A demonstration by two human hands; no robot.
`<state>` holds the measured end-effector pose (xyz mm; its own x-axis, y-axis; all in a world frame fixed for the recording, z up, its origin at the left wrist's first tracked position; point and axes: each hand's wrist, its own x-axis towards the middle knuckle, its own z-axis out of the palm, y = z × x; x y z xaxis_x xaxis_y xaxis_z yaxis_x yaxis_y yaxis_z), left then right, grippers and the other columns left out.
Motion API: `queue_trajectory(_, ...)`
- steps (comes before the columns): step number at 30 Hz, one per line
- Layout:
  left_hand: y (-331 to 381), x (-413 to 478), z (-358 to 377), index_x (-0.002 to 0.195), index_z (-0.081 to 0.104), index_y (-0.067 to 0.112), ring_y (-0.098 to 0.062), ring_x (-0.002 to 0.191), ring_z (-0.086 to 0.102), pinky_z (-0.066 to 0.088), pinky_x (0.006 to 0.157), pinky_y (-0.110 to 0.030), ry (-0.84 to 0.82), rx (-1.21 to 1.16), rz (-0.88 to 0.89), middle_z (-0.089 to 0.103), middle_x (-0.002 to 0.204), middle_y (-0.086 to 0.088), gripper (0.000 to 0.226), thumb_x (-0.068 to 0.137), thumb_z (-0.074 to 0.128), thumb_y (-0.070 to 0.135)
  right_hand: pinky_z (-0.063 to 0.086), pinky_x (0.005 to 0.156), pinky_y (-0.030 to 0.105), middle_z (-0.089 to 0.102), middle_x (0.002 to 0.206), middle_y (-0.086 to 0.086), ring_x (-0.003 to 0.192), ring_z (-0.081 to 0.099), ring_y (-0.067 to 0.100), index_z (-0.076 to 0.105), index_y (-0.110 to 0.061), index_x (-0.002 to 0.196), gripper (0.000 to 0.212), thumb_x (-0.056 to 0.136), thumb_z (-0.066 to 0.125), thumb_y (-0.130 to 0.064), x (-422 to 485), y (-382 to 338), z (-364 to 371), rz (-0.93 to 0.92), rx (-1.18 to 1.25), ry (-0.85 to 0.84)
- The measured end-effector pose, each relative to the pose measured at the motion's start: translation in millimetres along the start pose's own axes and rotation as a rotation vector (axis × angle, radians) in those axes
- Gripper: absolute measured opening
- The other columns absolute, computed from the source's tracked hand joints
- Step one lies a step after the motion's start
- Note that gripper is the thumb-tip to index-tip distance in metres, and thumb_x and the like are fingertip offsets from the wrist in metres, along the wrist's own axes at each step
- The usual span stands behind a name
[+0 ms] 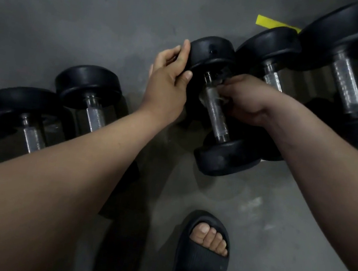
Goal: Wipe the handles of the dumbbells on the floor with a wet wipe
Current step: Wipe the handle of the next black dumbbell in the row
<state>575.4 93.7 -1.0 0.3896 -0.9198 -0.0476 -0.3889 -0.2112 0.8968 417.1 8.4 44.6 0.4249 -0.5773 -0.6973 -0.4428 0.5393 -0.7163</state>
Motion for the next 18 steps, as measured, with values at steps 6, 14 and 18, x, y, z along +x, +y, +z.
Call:
queue_trajectory(6,-1.6,1.0,1.4,0.154,0.038,0.018,-0.021,0.138,0.037,0.028,0.123,-0.039,0.007,0.003,0.003,0.035,0.135,0.004,0.060,0.095,0.051,0.011,0.046,0.064,0.031,0.065,0.081,0.018,0.073,0.058,0.025,0.072,0.002,0.082,0.015,0.094,0.064,-0.004,-16.5,-1.0,-21.9,0.114,-0.609,-0.108)
queue_trajectory(14,-2.2,1.9,1.6,0.154,0.039,0.020,-0.022,0.137,0.038,0.029,0.123,-0.039,0.018,0.032,-0.009,0.035,0.133,0.006,0.060,0.096,0.050,0.011,0.047,0.059,0.029,0.067,0.067,0.007,0.064,0.062,0.027,0.074,-0.009,0.080,0.019,0.091,0.068,-0.024,-31.6,-11.1,-10.9,-0.002,-1.088,-0.029)
queue_trajectory(18,2.9,2.3,-1.9,0.154,0.039,0.022,-0.019,0.137,0.037,0.026,0.123,-0.033,0.003,0.077,-0.040,0.035,0.135,0.006,0.058,0.099,0.053,0.008,0.057,0.069,0.031,0.074,0.076,0.008,0.078,0.073,0.025,0.080,-0.018,0.088,0.009,0.085,0.072,-0.021,-52.1,-24.2,-8.6,0.015,-1.223,-0.031)
